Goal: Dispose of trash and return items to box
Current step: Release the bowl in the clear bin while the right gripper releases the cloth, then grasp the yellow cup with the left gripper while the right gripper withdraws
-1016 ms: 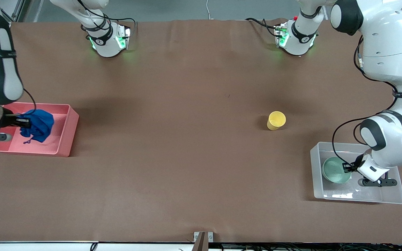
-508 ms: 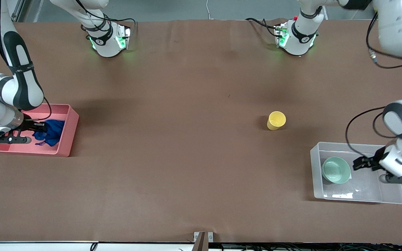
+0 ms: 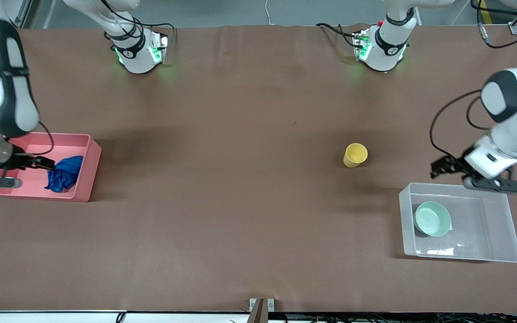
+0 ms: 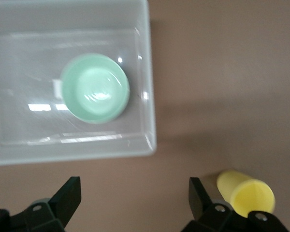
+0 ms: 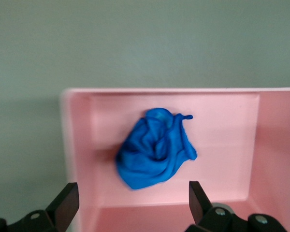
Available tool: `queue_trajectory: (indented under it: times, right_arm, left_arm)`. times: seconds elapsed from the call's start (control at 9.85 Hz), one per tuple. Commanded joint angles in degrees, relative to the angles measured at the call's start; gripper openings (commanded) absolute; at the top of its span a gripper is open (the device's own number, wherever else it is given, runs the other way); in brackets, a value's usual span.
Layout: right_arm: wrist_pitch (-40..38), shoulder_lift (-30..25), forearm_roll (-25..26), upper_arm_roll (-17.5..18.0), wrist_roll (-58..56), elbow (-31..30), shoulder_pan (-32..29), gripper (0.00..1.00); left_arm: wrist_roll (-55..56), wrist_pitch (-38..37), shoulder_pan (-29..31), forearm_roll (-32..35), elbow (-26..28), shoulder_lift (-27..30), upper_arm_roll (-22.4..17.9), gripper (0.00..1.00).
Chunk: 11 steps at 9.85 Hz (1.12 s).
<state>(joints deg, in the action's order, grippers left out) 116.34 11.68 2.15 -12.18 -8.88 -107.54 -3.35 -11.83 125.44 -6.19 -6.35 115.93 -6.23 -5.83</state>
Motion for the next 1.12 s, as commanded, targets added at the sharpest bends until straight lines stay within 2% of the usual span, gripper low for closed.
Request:
queue_trajectory:
  times: [0.0, 0.1, 0.2, 0.3, 0.41, 0.51, 0.71, 0.91, 1.02]
  right_arm:
    - [-13.88, -4.36, -3.44, 4.7, 9.89, 9.23, -1.4, 1.0]
    - [-21.87, -5.17, -6.0, 4.45, 12.2, 15.11, -0.61, 1.0]
    - [-29.34, -5.17, -6.11, 4.27, 12.31, 21.61, 0.0, 1.0]
    - [-35.07, -5.52, -6.11, 4.44, 12.22, 26.28, 0.1, 1.0]
    - [-37.65, -7.96, -6.02, 4.71, 12.13, 27.98, 0.18, 1.0]
    - [-37.07, -10.86, -5.5, 4.71, 12.13, 25.39, 0.53, 1.0]
    - [-31.29, -15.0, -3.65, 4.71, 12.22, 18.45, 2.38, 1.0]
    - [-30.47, -15.02, -3.47, 6.63, 12.66, 17.89, 2.3, 1.0]
    - [-31.34, -14.49, -3.47, 6.9, 12.31, 21.63, 2.03, 1.0]
  left_arm:
    - [4.25, 3.57, 0.12, 1.17, 10.44, 3.07, 5.54, 0.98]
    - [7.32, 7.76, 0.12, 1.17, 13.77, 2.98, 7.74, 0.97]
    - [8.05, 13.54, 0.12, 1.17, 17.45, 2.29, 9.16, 0.97]
    - [8.14, 16.56, 0.21, 1.17, 19.14, 0.8, 10.48, 0.97]
    - [8.23, 17.63, 1.78, 1.17, 19.68, -0.26, 12.49, 0.97]
    - [8.23, 17.99, 2.58, 1.17, 19.69, -1.92, 14.6, 0.97]
    - [8.14, 18.0, 1.88, 1.17, 19.69, -3.78, 14.8, 0.94]
    - [8.23, 20.09, 1.01, 1.26, 19.25, -6.15, 14.89, 0.93]
    - [8.23, 21.58, 0.92, 1.26, 19.25, -7.9, 15.06, 0.87]
